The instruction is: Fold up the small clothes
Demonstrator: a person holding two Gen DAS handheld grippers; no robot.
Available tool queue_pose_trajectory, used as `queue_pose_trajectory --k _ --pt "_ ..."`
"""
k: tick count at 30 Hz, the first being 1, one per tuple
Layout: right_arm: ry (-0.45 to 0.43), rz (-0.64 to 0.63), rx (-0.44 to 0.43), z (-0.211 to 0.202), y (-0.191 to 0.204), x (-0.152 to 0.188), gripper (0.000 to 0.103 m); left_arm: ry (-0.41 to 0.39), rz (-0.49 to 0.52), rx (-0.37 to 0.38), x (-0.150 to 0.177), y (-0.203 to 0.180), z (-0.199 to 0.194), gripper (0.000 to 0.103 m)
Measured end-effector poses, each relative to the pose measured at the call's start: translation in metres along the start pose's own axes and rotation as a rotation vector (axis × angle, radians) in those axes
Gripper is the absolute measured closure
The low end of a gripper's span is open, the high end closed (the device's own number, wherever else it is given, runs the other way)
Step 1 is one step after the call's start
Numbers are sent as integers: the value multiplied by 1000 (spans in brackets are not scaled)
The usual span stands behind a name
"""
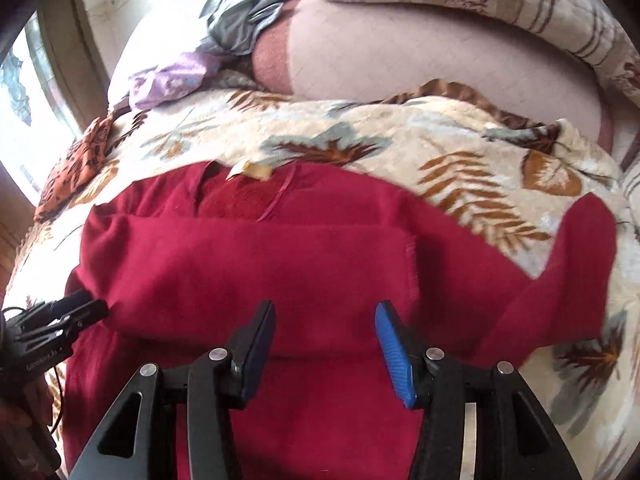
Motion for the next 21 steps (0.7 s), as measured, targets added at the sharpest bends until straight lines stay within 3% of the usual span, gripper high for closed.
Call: queue_pose_trajectory --k 2,7,12,15,21 --pt "-15 66 57 -6 -39 -9 42 1 9 -5 -1 -2 1 52" --pt "-11 293 141 -1 -147 -37 42 -3 -9 6 -3 0 2 51" --pt "40 425 190 16 -227 -54 42 -16 0 -2 -3 -2 4 51" --pt "10 482 222 21 -257 -62 42 -22 5 -7 -3 -3 6 51" --pt "34 549 243 48 -285 -75 41 -32 28 -17 -2 -4 7 51"
Point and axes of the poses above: each gripper's, at about its wrist camera, not at the fingertips, and z roughly the way its jaws point, y to its left, x to its underside, the point moved 5 cm from there along z, roughly the way its jaws point, and after that the axes turned 6 degrees about y, right-handed, at the moved point
